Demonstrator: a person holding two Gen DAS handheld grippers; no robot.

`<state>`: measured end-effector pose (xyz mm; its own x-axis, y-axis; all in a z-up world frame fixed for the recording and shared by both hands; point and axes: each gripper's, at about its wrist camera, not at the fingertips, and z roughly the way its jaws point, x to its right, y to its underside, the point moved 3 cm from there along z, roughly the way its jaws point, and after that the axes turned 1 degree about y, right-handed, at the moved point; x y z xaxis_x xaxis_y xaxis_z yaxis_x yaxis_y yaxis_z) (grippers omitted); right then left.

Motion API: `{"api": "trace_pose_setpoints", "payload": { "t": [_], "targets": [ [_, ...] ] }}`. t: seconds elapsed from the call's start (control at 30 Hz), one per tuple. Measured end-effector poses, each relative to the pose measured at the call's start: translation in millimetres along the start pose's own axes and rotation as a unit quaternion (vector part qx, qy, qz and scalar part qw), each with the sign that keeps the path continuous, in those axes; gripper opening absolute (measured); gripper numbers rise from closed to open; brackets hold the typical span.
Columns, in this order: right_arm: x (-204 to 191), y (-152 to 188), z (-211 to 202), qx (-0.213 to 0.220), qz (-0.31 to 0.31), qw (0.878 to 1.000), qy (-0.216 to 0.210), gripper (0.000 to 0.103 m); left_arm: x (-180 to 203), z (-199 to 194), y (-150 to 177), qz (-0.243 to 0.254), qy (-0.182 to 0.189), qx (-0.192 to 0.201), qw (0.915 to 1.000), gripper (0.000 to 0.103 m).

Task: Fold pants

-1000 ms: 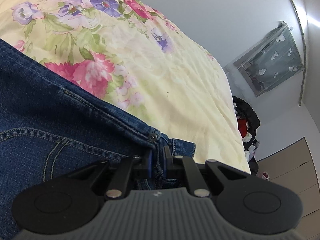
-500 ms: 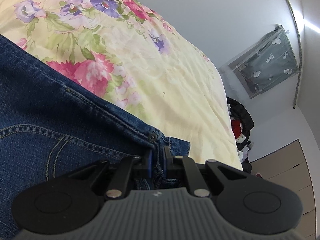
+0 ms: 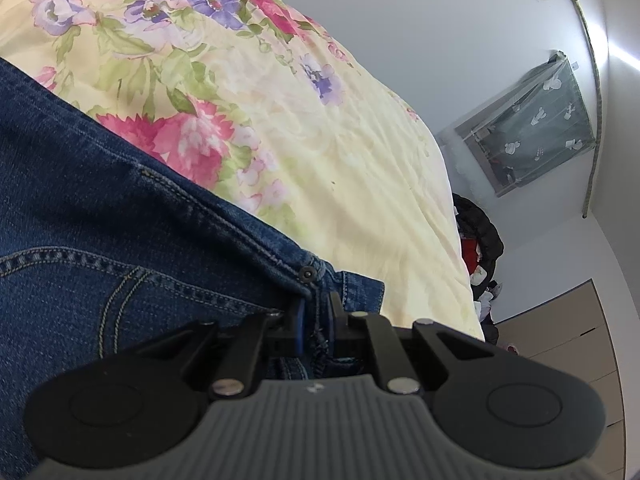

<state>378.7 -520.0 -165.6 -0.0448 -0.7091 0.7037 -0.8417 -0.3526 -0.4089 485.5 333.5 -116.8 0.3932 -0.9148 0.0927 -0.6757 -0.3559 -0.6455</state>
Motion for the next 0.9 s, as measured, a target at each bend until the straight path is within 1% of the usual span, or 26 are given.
{"api": "trace_pose_setpoints", "payload": {
  "t": [0.07, 0.1, 0.13, 0.17, 0.2, 0.27, 0.3, 0.37, 0.43, 0.5, 0.53, 0.6, 0.63, 0.67, 0.7, 0.77, 0.8, 0.83, 0.87, 0.9],
  "targets": [
    [0.2, -0.9, -4.1, 0.001, 0.001, 1.000, 0.015, 0.010, -19.9, -11.5, 8.5, -0.045, 0.031, -0.003, 0.9985, 0.073],
    [1.1, -1.0, -6.9, 0.002, 0.002, 1.000, 0.025, 0.015, -28.9, -17.7, 14.2, -0.064, 0.040, -0.004, 0.9971, 0.073],
    [2.0, -1.0, -10.3, 0.003, 0.003, 0.999, 0.035, 0.029, -37.3, -24.0, 20.5, -0.080, 0.047, -0.007, 0.9956, 0.073],
    [3.3, -0.8, -15.0, 0.007, 0.005, 0.999, 0.045, 0.036, -45.0, -30.3, 27.1, -0.092, 0.054, -0.012, 0.9942, 0.073],
    [5.1, -0.2, -20.7, 0.009, 0.010, 0.999, 0.053, 0.040, -53.5, -37.7, 35.3, -0.106, 0.062, -0.014, 0.9923, 0.073],
    [9.9, 2.8, -34.8, 0.007, 0.027, 0.998, 0.056, 0.040, -70.9, -48.4, 52.4, -0.152, 0.075, -0.019, 0.9853, 0.073],
    [11.3, 5.2, -41.2, 0.005, 0.036, 0.998, 0.051, 0.040, -80.9, -52.2, 62.8, -0.188, 0.089, -0.024, 0.9778, 0.073],
    [13.7, 13.1, -57.4, -0.001, 0.059, 0.998, 0.031, 0.040, -97.4, -56.9, 82.7, -0.253, 0.123, -0.030, 0.9591, 0.073],
    [14.4, 24.4, -73.8, -0.008, 0.083, 0.996, 0.009, 0.040, -109.6, -56.3, 102.6, -0.311, 0.162, -0.039, 0.9357, 0.073],
    [13.5, 37.7, -88.8, -0.016, 0.105, 0.994, -0.017, 0.040, -114.6, -51.0, 117.8, -0.350, 0.187, -0.043, 0.9167, 0.073],
    [12.2, 44.6, -95.3, -0.022, 0.114, 0.993, -0.028, 0.040, -116.4, -47.2, 124.5, -0.366, 0.194, -0.041, 0.9094, 0.073],
    [11.6, 58.8, -108.6, -0.029, 0.136, 0.989, -0.044, 0.039, -116.6, -38.5, 132.0, -0.385, 0.195, -0.035, 0.9012, 0.073],
    [13.2, 64.7, -114.9, -0.030, 0.151, 0.987, -0.050, 0.039, -115.0, -34.1, 133.6, -0.391, 0.198, -0.030, 0.8985, 0.073],
    [16.3, 69.4, -120.3, -0.031, 0.166, 0.984, -0.057, 0.039, -112.8, -30.6, 133.7, -0.393, 0.199, -0.023, 0.8973, 0.073],
    [20.5, 74.7, -125.1, -0.035, 0.183, 0.980, -0.066, 0.039, -109.9, -27.9, 132.7, -0.389, 0.198, -0.015, 0.8996, 0.071],
    [30.3, 85.1, -131.8, -0.048, 0.217, 0.972, -0.080, 0.039, -102.5, -24.0, 129.4, -0.380, 0.191, -0.007, 0.9053, 0.062],
    [35.2, 90.1, -134.5, -0.051, 0.230, 0.968, -0.083, 0.039, -98.6, -23.5, 128.4, -0.369, 0.183, -0.007, 0.9114, 0.051],
    [41.5, 96.5, -137.2, -0.056, 0.246, 0.964, -0.083, 0.039, -94.0, -24.1, 125.7, -0.353, 0.164, -0.005, 0.9210, 0.037],
    [47.2, 102.0, -138.8, -0.061, 0.258, 0.961, -0.081, 0.039, -90.3, -25.0, 123.4, -0.339, 0.147, -0.004, 0.9293, 0.029],
    [51.1, 107.1, -140.5, -0.064, 0.267, 0.958, -0.080, 0.039, -87.7, -27.0, 121.5, -0.329, 0.133, -0.003, 0.9349, 0.012]
  ]
}}
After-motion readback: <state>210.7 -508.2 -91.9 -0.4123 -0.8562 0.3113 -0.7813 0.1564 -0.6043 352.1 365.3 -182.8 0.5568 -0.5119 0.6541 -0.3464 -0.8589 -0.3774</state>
